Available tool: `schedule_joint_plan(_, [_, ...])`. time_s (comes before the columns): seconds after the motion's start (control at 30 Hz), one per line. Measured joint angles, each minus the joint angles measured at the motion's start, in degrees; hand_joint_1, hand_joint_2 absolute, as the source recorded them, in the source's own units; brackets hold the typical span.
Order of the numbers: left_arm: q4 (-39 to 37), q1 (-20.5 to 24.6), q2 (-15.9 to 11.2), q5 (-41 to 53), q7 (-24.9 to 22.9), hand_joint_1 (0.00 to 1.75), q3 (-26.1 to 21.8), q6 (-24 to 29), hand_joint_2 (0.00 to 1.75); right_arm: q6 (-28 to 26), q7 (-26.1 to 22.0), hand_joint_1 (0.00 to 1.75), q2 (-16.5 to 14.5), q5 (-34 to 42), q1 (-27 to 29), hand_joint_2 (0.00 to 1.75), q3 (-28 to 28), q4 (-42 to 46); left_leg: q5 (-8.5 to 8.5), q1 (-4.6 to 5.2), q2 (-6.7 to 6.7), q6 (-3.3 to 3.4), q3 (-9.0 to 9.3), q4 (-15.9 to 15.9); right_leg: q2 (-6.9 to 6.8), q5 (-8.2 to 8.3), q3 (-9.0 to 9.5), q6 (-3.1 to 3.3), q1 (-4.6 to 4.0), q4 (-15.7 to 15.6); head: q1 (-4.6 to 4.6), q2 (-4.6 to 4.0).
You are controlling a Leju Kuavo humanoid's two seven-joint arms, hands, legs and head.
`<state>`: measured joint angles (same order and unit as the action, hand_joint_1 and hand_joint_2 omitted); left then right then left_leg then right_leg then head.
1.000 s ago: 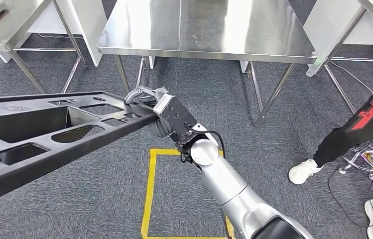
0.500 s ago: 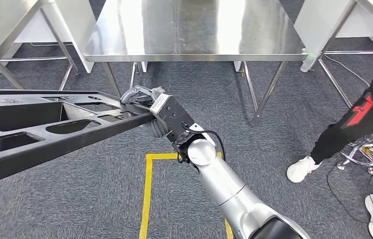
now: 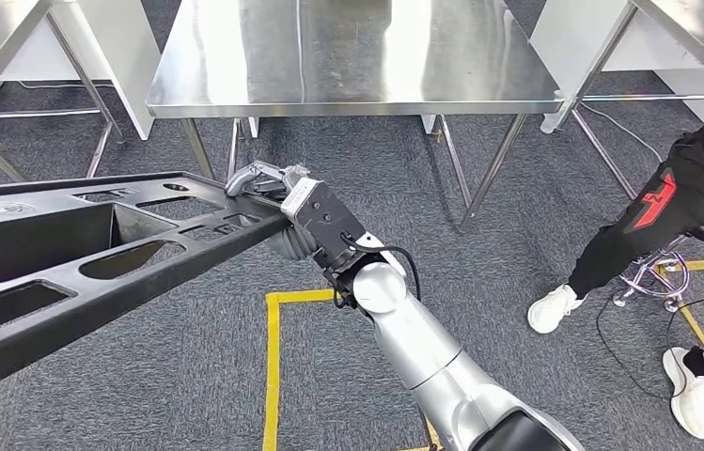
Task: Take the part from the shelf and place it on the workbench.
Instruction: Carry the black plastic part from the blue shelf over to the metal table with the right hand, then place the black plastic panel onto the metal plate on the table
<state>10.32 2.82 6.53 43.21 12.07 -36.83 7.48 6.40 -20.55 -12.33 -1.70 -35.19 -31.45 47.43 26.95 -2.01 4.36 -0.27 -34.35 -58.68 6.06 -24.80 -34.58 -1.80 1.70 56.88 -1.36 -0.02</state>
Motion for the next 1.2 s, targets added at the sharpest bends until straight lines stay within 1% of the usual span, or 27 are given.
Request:
schedule_joint_plan(0.13, [0.00,0.00,-0.02,0.00,0.00,0.00,-0.15,-0.04,1.75,0.00,0.00,1.75,0.00,0.00,0.00,1.75,0.00,0.00,0.08,0.15,0.00,0.13,0.00,-0.02,-0.05,0.06,-0.04,-0.24,0.07,-0.03,0.00,0.00])
schedule_joint_plan(0.27, [0.00,0.00,-0.02,0.00,0.00,0.00,-0.37,-0.25,1.75,0.00,0.00,1.75,0.00,0.00,0.01,1.75,0.00,0.00,0.09,0.11,-0.05,0.13,0.02,-0.01,-0.05,0.04,-0.14,-0.89,0.03,0.01,0.02,0.00])
schedule_joint_plan(0.47, [0.00,0.00,-0.02,0.00,0.01,0.00,-0.47,-0.75,1.75,-0.02,0.00,1.75,0.00,0.00,0.05,1.75,0.01,0.01,0.14,0.07,-0.04,0.19,0.03,-0.04,-0.04,0.04,-0.18,-0.96,0.02,0.06,0.02,0.00])
schedule_joint_plan(0.57, [0.00,0.01,-0.02,0.00,-0.05,0.00,-0.54,-1.01,1.75,-0.05,0.00,1.75,0.00,0.00,0.15,1.75,0.01,0.02,0.17,0.17,-0.04,0.28,0.04,-0.09,-0.02,0.09,-0.17,-1.05,0.15,0.04,0.02,0.00])
schedule_joint_plan(0.63, [0.00,0.06,-0.05,0.00,-0.10,0.00,-0.60,-1.03,1.75,-0.08,0.00,1.75,0.00,0.00,0.26,1.75,0.02,0.02,0.27,0.38,-0.12,0.57,0.06,-0.13,0.11,0.10,-0.18,-1.33,0.33,-0.09,0.02,0.00])
schedule_joint_plan(0.67, [0.00,0.08,-0.06,0.01,-0.11,0.00,-0.63,-1.03,1.75,-0.11,0.00,1.75,0.00,0.00,0.29,1.75,0.03,0.04,0.26,0.45,-0.26,0.84,0.17,0.01,0.28,0.08,-0.17,-1.56,0.38,-0.20,0.02,0.00])
schedule_joint_plan(0.7, [0.00,0.10,-0.07,0.03,-0.11,0.00,-0.65,-1.07,1.75,-0.17,0.00,1.75,0.01,-0.01,0.34,1.75,0.05,0.08,0.16,0.40,-0.53,1.19,0.45,0.33,-0.18,-0.03,-0.33,-1.74,0.43,0.02,0.02,0.00])
schedule_joint_plan(0.73, [0.00,0.08,-0.08,0.07,-0.10,0.00,-0.66,-1.11,1.75,-0.24,0.01,1.75,0.02,-0.04,0.35,1.75,0.09,0.14,0.04,0.32,-0.84,1.55,0.81,0.70,-1.22,-0.42,-0.85,-1.75,0.36,0.98,-0.03,0.00])
schedule_joint_plan(0.77, [0.01,0.05,-0.09,0.14,-0.09,0.00,-0.67,-1.20,1.75,-0.33,0.01,1.75,0.04,-0.09,0.37,1.75,0.13,0.26,-0.06,0.22,-1.24,1.89,1.18,1.07,-2.51,-1.29,-2.01,-1.61,0.23,3.16,-0.06,0.00])
schedule_joint_plan(0.8, [0.01,0.00,-0.11,0.25,-0.07,0.00,-0.68,-1.31,1.75,-0.41,0.02,1.75,0.07,-0.15,0.43,1.75,0.17,0.37,-0.07,0.17,-1.66,2.15,1.48,1.29,-3.96,-2.53,-3.83,-1.31,0.14,6.52,-0.09,0.00])
schedule_joint_plan(0.83, [0.01,-0.05,-0.13,0.38,-0.04,0.00,-0.69,-1.42,1.75,-0.50,0.03,1.75,0.12,-0.22,0.51,1.75,0.22,0.44,0.05,0.22,-2.04,2.30,1.62,1.34,-4.81,-3.98,-6.08,-1.04,0.03,10.58,-0.12,0.00])
schedule_joint_plan(0.87, [0.01,-0.09,-0.14,0.50,-0.02,0.00,-0.69,-1.54,1.75,-0.59,0.05,1.75,0.20,-0.27,0.69,1.75,0.28,0.51,0.18,0.25,-2.41,2.34,1.71,1.33,-5.12,-5.12,-8.27,-0.94,0.02,14.38,-0.11,0.00])
schedule_joint_plan(0.9, [0.00,-0.11,-0.15,0.63,0.01,0.00,-0.69,-1.62,1.75,-0.69,0.09,1.75,0.32,-0.32,0.92,1.75,0.36,0.51,0.36,0.27,-2.71,2.28,1.83,1.31,-5.26,-5.53,-9.71,-1.05,0.05,16.62,-0.11,0.00])
schedule_joint_plan(0.93, [0.00,-0.12,-0.14,0.73,0.02,0.00,-0.69,-1.66,1.75,-0.78,0.13,1.75,0.45,-0.37,1.11,1.75,0.43,0.52,0.58,0.24,-2.92,2.12,2.00,1.29,-5.36,-5.07,-10.03,-1.39,0.08,16.76,-0.11,0.00])
schedule_joint_plan(0.97, [0.00,-0.12,-0.13,0.79,0.02,0.00,-0.69,-1.68,1.75,-0.85,0.17,1.75,0.57,-0.40,1.25,1.75,0.49,0.53,0.84,0.19,-3.07,1.87,2.30,1.26,-5.48,-3.77,-9.03,-1.85,0.13,14.48,-0.11,0.00])
schedule_joint_plan(1.0, [0.01,-0.12,-0.12,0.84,0.03,0.00,-0.69,-1.68,1.75,-0.89,0.19,1.75,0.66,-0.43,1.31,1.75,0.56,0.56,1.18,0.13,-3.16,1.55,2.68,1.24,-5.68,-2.02,-7.05,-2.31,0.17,10.47,-0.12,0.00])
schedule_joint_plan(1.03, [0.01,-0.11,-0.14,0.87,0.03,0.00,-0.70,-1.68,1.75,-0.89,0.19,1.75,0.72,-0.45,1.32,1.75,0.61,0.60,1.59,0.20,-3.22,1.13,3.03,1.18,-5.90,-0.55,-4.84,-2.50,0.12,6.49,-0.13,0.00])
schedule_joint_plan(1.07, [0.01,-0.09,-0.17,0.87,0.04,0.00,-0.70,-1.68,1.75,-0.90,0.19,1.75,0.75,-0.46,1.33,1.75,0.67,0.64,1.97,0.29,-3.26,0.69,3.35,1.16,-6.02,0.42,-3.10,-2.34,0.02,3.40,-0.11,0.00])
schedule_joint_plan(1.1, [0.01,-0.07,-0.20,0.87,0.06,0.00,-0.70,-1.68,1.75,-0.90,0.19,1.75,0.77,-0.46,1.36,1.75,0.74,0.68,2.26,0.37,-3.28,0.29,3.57,1.20,-6.07,0.77,-2.10,-1.95,-0.14,1.79,-0.10,0.00])
schedule_joint_plan(1.17, [0.00,-0.05,-0.22,0.90,0.08,0.00,-0.69,-1.68,1.75,-0.93,0.19,1.75,0.79,-0.45,1.39,1.75,0.90,0.75,2.60,0.31,-3.33,-0.45,3.97,1.54,-5.90,0.46,-1.72,-0.79,-0.46,1.48,-0.08,0.00])
schedule_joint_plan(1.2, [0.01,-0.04,-0.22,0.94,0.09,0.00,-0.69,-1.69,1.75,-0.96,0.20,1.75,0.76,-0.45,1.41,1.75,0.99,0.88,2.81,0.15,-3.44,-0.78,4.06,1.56,-5.82,0.29,-1.55,-0.32,-0.39,1.47,-0.07,0.00])
